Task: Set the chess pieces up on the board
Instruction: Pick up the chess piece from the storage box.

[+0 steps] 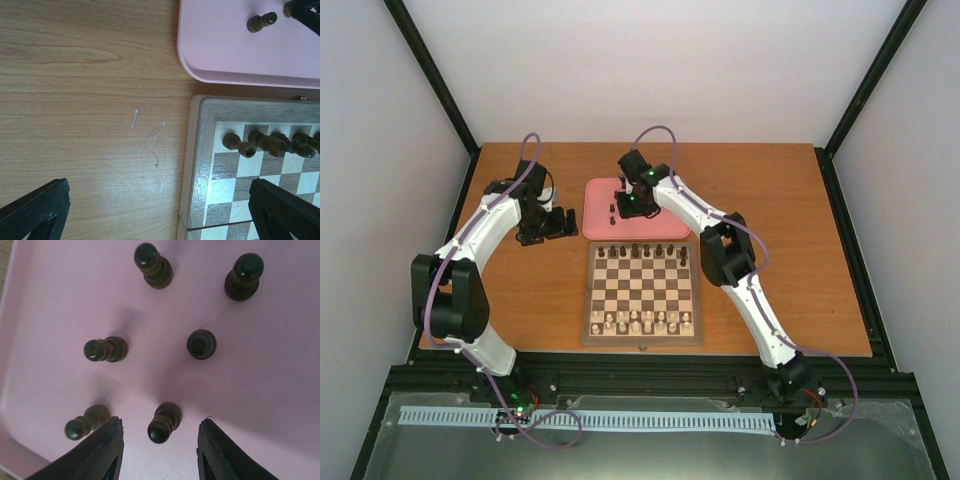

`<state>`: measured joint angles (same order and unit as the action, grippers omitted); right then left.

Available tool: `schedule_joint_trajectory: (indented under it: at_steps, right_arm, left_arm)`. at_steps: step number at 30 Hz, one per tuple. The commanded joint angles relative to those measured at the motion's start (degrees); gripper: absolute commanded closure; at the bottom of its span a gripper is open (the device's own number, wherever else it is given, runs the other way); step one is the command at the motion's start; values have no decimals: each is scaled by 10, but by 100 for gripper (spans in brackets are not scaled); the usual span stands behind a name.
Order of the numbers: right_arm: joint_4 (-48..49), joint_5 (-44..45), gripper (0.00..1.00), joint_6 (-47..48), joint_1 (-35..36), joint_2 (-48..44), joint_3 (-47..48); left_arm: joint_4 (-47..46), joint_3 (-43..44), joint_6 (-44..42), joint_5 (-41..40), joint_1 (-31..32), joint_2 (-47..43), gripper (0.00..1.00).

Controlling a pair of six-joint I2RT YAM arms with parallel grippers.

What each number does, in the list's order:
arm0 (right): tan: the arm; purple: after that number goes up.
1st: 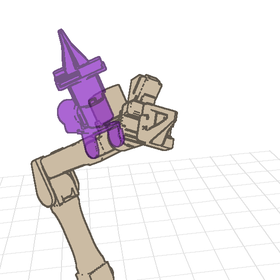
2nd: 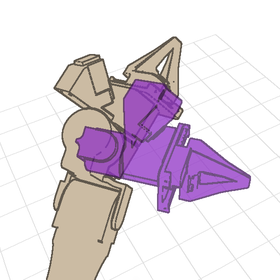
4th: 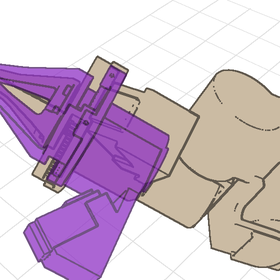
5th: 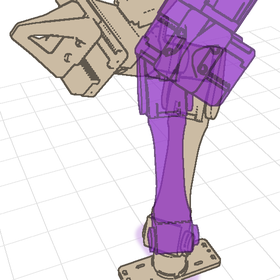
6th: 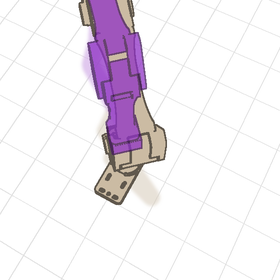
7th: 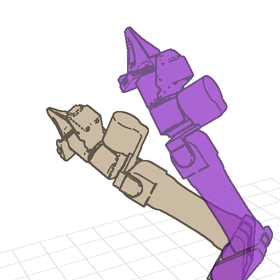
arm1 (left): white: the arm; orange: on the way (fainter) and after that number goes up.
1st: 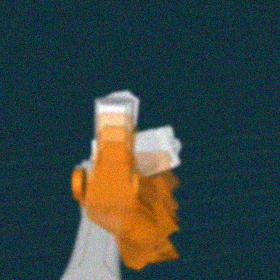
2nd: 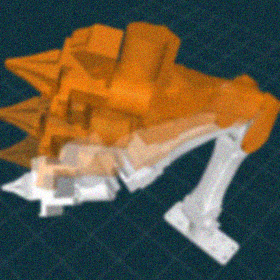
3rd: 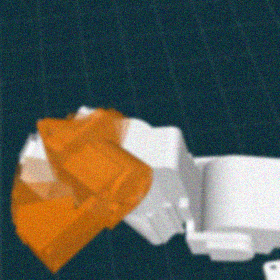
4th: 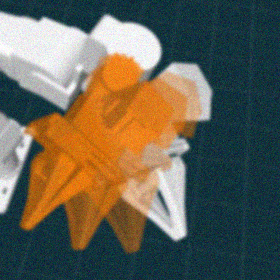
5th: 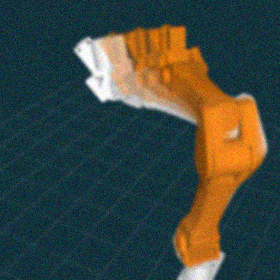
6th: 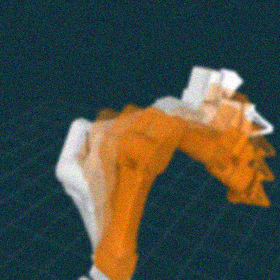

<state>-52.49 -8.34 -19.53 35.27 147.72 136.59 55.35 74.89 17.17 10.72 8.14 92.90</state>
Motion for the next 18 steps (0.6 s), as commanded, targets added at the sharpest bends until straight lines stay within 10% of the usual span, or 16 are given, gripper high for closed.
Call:
schedule_joint_trajectory:
  at_steps: [1,18]
  right_arm:
    - [-4,11,59,-4,-1,11,23]
    - [1,13,77,-10,-1,36,27]
  left_arm:
    - [-1,11,-8,5,-2,4,0]
    - [-2,6,-10,5,-2,5,0]
